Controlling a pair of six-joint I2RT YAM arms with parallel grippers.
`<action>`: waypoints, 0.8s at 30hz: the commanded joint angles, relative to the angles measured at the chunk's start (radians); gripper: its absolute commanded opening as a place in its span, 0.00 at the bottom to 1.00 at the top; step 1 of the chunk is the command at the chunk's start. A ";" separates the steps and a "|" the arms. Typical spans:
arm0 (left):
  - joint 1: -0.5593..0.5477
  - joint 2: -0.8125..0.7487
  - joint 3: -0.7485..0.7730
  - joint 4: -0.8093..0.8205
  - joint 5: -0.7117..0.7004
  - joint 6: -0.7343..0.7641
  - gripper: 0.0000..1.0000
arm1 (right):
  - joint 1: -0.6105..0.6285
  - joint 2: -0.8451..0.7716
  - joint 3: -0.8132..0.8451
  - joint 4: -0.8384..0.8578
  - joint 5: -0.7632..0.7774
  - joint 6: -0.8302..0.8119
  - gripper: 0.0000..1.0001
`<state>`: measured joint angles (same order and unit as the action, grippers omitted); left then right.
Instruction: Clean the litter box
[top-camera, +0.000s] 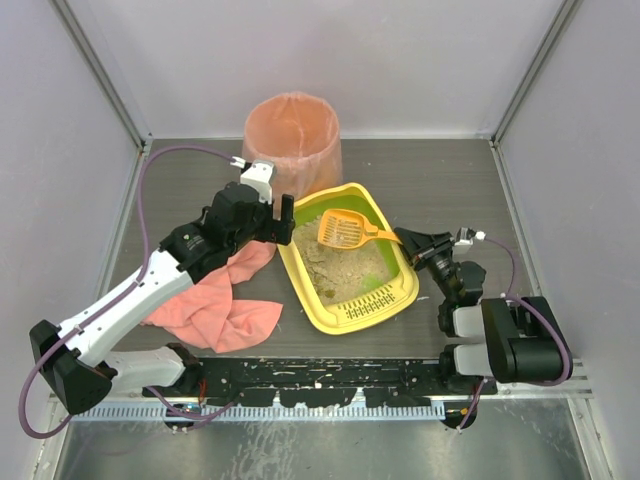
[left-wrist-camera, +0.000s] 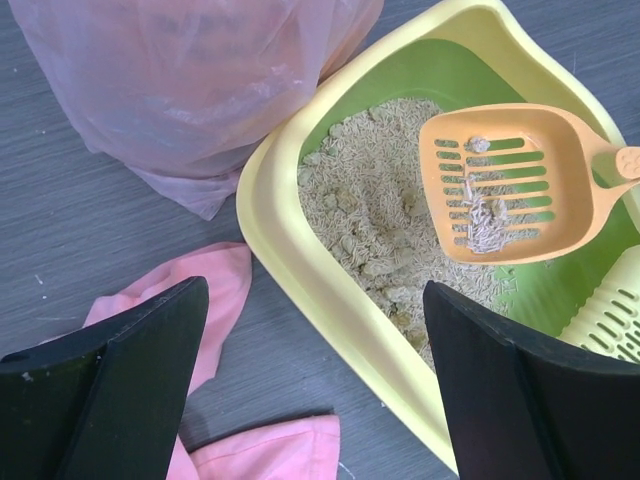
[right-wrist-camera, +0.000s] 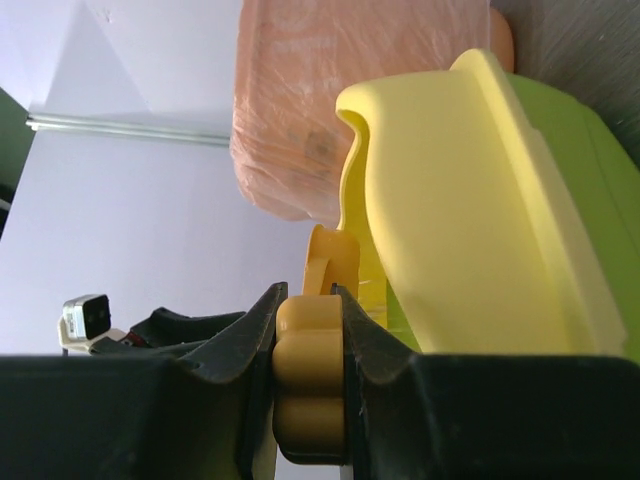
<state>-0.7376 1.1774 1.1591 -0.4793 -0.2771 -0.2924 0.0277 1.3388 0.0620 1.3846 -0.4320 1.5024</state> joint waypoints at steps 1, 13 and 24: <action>0.005 -0.037 0.046 -0.006 -0.015 0.044 0.91 | 0.004 -0.054 0.017 0.059 -0.034 -0.018 0.01; 0.007 -0.086 0.091 -0.066 -0.012 0.075 0.95 | 0.002 -0.076 0.088 -0.062 -0.065 -0.061 0.01; 0.009 -0.113 0.103 -0.126 -0.029 0.104 0.96 | -0.074 -0.158 0.070 -0.165 -0.093 -0.095 0.01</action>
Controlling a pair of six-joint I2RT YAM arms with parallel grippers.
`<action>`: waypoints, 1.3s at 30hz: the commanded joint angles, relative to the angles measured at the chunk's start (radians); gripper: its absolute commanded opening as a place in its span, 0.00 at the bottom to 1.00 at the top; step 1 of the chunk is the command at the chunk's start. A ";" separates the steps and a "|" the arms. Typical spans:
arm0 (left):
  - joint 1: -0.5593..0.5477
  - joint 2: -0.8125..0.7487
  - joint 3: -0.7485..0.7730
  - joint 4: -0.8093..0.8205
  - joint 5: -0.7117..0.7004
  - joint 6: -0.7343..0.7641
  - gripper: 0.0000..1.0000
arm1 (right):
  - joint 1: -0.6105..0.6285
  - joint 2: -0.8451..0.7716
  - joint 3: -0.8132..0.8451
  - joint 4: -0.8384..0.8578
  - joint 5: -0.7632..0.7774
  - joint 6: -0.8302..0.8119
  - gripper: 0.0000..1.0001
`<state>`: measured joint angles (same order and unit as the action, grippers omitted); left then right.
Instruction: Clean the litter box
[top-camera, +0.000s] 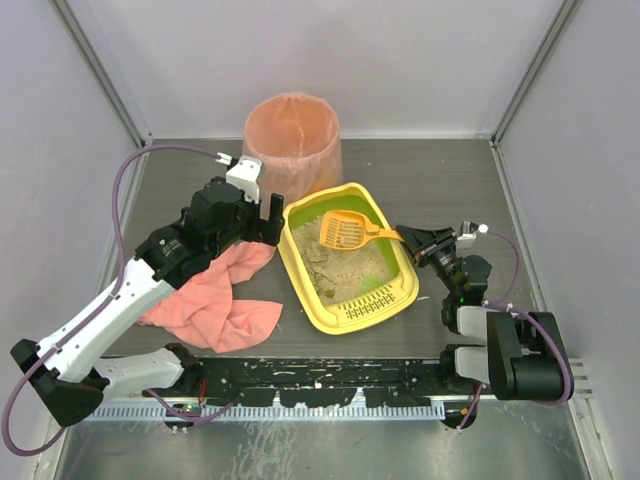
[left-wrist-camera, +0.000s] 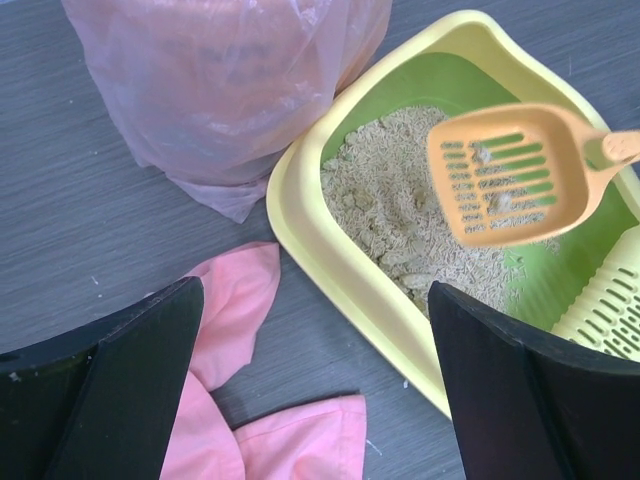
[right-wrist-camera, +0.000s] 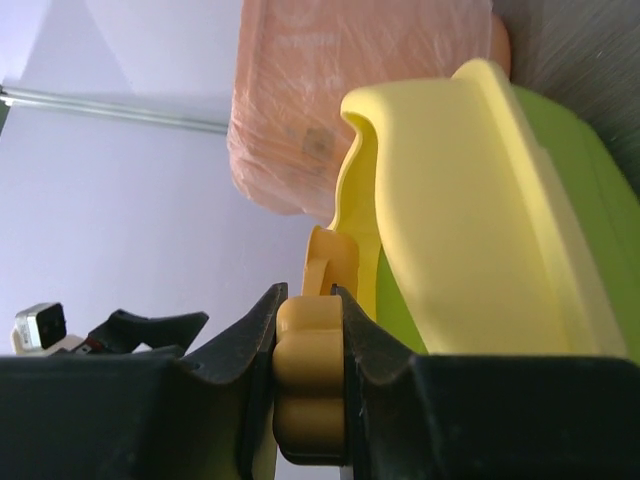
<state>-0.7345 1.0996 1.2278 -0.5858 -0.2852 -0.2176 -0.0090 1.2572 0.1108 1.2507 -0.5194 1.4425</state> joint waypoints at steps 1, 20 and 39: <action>0.005 -0.040 0.026 -0.021 -0.024 0.035 0.96 | -0.005 -0.091 0.045 -0.058 -0.020 -0.062 0.01; 0.007 -0.181 -0.122 -0.059 -0.110 0.033 0.99 | -0.055 0.007 0.160 0.327 -0.145 -0.063 0.01; 0.008 -0.213 -0.149 -0.110 -0.268 0.015 1.00 | 0.043 0.081 0.784 -0.493 0.154 -0.202 0.01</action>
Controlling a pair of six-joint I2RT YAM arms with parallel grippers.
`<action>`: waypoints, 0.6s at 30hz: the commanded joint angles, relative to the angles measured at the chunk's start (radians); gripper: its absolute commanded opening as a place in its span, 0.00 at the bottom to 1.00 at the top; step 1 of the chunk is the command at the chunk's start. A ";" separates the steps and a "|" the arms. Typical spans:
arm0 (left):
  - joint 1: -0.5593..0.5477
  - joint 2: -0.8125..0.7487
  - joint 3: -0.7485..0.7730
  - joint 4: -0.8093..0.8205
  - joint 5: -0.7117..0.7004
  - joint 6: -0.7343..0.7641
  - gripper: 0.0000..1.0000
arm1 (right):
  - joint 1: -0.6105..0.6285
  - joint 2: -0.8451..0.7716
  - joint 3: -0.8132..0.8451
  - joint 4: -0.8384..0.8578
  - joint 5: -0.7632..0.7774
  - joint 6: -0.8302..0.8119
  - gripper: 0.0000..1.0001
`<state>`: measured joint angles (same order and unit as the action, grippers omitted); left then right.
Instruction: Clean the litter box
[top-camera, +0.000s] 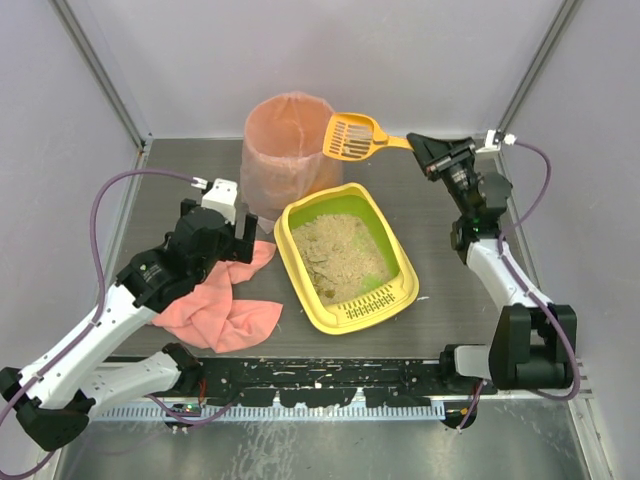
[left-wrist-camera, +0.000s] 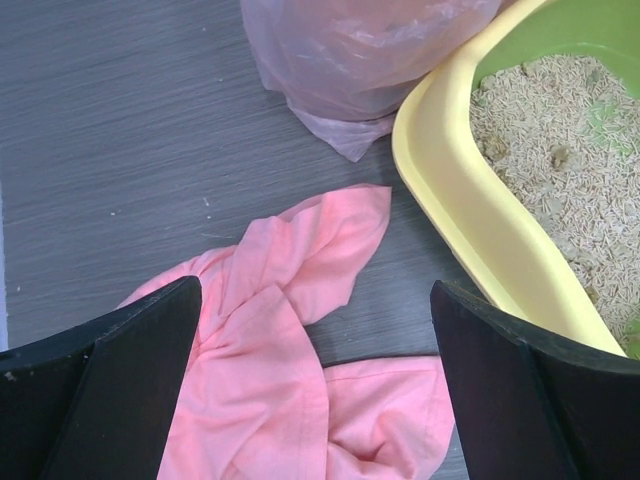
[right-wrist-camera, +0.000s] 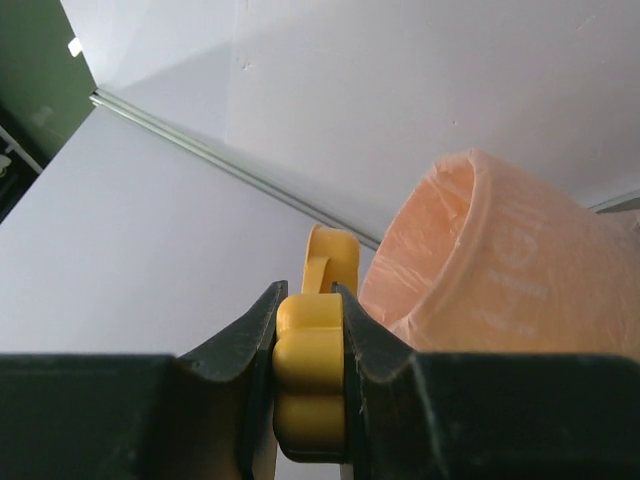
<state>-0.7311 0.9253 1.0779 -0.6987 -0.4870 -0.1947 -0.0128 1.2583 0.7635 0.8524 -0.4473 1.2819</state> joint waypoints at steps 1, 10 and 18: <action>0.006 -0.049 -0.002 0.004 -0.078 -0.002 1.00 | 0.062 0.109 0.168 -0.093 0.095 -0.052 0.01; 0.030 -0.052 -0.016 0.002 -0.069 -0.007 0.98 | 0.187 0.376 0.516 -0.083 0.133 -0.193 0.01; 0.072 -0.055 -0.026 0.005 -0.002 -0.022 0.98 | 0.217 0.496 0.681 -0.078 0.039 -0.449 0.01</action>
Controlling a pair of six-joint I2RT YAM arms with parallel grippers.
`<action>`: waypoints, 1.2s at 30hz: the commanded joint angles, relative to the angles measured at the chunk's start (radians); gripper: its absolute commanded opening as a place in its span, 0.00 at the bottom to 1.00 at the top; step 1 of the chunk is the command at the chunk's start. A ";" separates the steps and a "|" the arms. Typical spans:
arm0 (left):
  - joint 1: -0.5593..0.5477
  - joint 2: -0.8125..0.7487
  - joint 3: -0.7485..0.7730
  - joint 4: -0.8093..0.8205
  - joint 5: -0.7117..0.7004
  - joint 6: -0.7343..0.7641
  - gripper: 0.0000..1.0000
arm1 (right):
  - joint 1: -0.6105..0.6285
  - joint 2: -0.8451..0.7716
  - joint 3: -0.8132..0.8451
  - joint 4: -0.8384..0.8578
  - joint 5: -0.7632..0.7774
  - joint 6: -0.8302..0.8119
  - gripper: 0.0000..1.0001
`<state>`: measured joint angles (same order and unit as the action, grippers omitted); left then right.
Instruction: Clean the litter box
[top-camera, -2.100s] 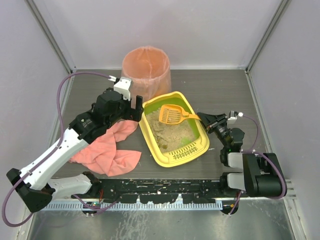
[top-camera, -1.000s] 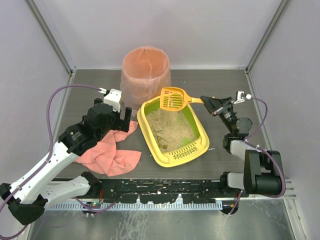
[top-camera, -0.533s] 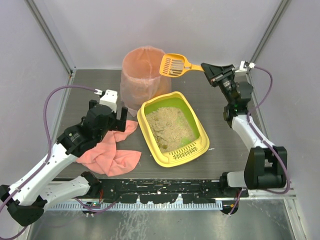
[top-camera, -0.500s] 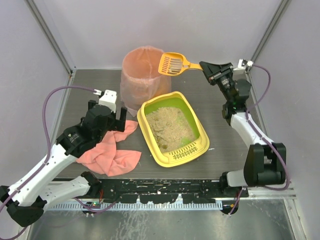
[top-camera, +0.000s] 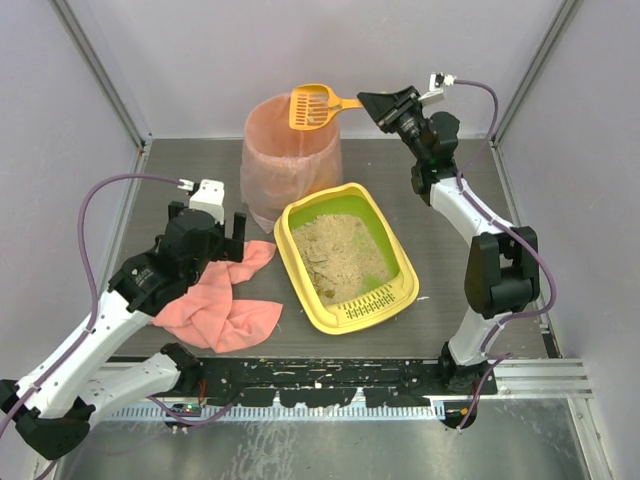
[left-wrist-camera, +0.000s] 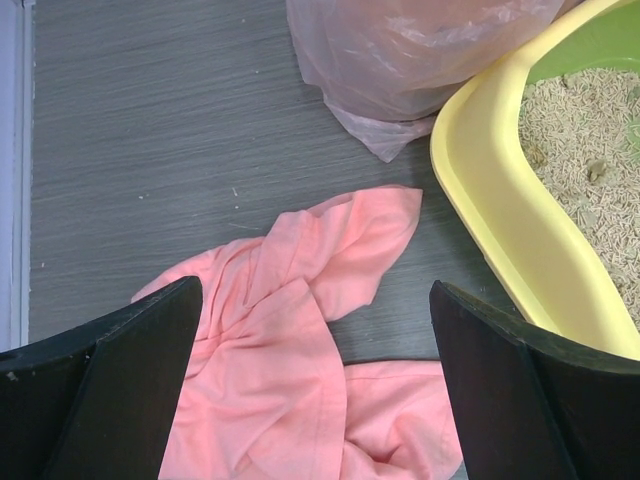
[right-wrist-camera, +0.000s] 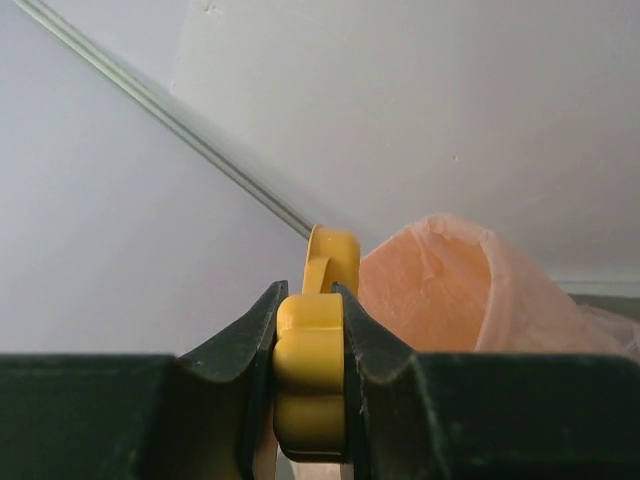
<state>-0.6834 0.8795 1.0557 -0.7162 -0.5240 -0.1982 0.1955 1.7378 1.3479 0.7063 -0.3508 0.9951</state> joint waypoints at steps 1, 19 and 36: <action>0.033 -0.008 -0.002 0.024 0.044 -0.020 0.98 | 0.009 0.029 0.104 0.091 -0.082 -0.173 0.01; 0.124 0.049 0.008 0.014 0.177 -0.034 0.98 | 0.103 0.068 0.408 -0.355 -0.332 -0.917 0.01; 0.140 0.032 -0.002 0.021 0.168 -0.038 0.99 | 0.178 -0.078 0.402 -0.376 -0.044 -0.825 0.01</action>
<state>-0.5537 0.9356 1.0500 -0.7166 -0.3435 -0.2249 0.3771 1.7981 1.7386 0.2096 -0.4911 0.0456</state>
